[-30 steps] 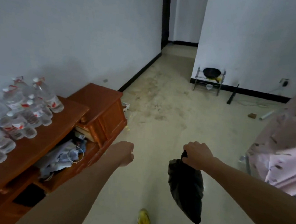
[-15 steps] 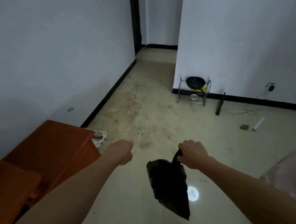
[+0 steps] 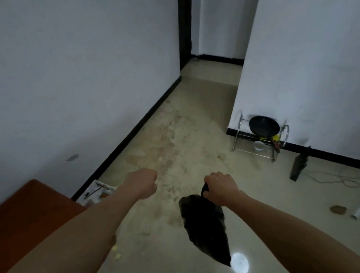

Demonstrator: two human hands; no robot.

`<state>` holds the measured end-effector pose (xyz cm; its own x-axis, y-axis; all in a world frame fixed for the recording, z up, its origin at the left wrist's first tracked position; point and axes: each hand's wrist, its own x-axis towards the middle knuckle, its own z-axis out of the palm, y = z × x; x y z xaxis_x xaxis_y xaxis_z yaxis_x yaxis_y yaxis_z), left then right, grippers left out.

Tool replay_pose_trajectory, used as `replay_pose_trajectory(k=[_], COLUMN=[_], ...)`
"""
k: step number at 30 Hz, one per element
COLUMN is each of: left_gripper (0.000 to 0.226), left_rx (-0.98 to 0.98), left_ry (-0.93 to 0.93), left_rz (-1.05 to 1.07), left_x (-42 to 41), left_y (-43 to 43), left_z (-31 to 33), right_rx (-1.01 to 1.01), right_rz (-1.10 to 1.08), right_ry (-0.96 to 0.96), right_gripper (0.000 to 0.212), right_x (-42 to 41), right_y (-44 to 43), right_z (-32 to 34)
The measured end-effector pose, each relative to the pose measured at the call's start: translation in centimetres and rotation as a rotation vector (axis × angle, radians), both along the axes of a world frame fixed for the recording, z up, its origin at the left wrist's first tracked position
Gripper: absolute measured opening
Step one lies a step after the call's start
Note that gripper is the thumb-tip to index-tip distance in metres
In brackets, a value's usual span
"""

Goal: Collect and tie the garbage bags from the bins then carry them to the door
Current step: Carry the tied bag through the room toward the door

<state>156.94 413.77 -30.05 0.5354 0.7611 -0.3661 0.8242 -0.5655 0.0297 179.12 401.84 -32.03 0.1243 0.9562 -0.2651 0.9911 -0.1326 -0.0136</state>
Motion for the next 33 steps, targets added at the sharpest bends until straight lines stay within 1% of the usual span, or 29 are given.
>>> replay_pose_trajectory(k=[3,6,10,12,14,16,18,24,27,30,33], left_gripper=[0.03,0.029,0.03,0.031,0.032,0.034,0.034,0.029,0.031,0.033,0.037], left_rx=[-0.027,-0.02,-0.04,-0.053,-0.044,-0.034,-0.039,-0.029,-0.064,-0.13,-0.106], left_ry=[-0.007,0.005,-0.001,0.008,0.011,-0.033,-0.051,-0.099,-0.086,-0.046,-0.112], left_rz=[0.07,0.115,0.11,0.086,0.052,0.032,0.008,-0.044,-0.034,0.018,0.034], left_x=[2.2,5.6,10.9,13.9,16.8,20.7,24.0,33.1,37.4,41.3,45.0], left_y=[6.7,15.2,26.0,32.1,37.4,44.3,49.6,65.8,73.8,82.3,90.5], left_z=[-0.1,-1.0,-3.1,-3.7,-2.8,-1.3,-0.1,-0.5,-2.6,-3.9,-3.6], right_rx=[-0.001,0.012,0.007,-0.026,-0.017,0.045,0.06,0.083,0.063,0.009,0.0], right_rz=[0.021,0.019,-0.027,-0.071,-0.096,-0.132,-0.141,-0.143,-0.13,-0.113,-0.129], right_ry=[-0.012,-0.01,-0.017,-0.006,-0.013,-0.01,-0.003,0.027,0.043,0.071,0.088], right_gripper=[0.033,0.033,0.033,0.032,0.031,0.03,0.029,0.026,0.026,0.027,0.032], right_x=[4.4,9.2,15.6,18.8,21.7,25.3,27.8,35.6,40.0,44.4,48.7], right_y=[7.5,16.4,27.0,32.5,37.4,43.7,48.5,64.3,73.0,82.5,91.5], right_z=[0.3,-0.5,-2.3,-2.5,-1.6,-0.4,0.8,-0.3,-2.5,-3.8,-3.6])
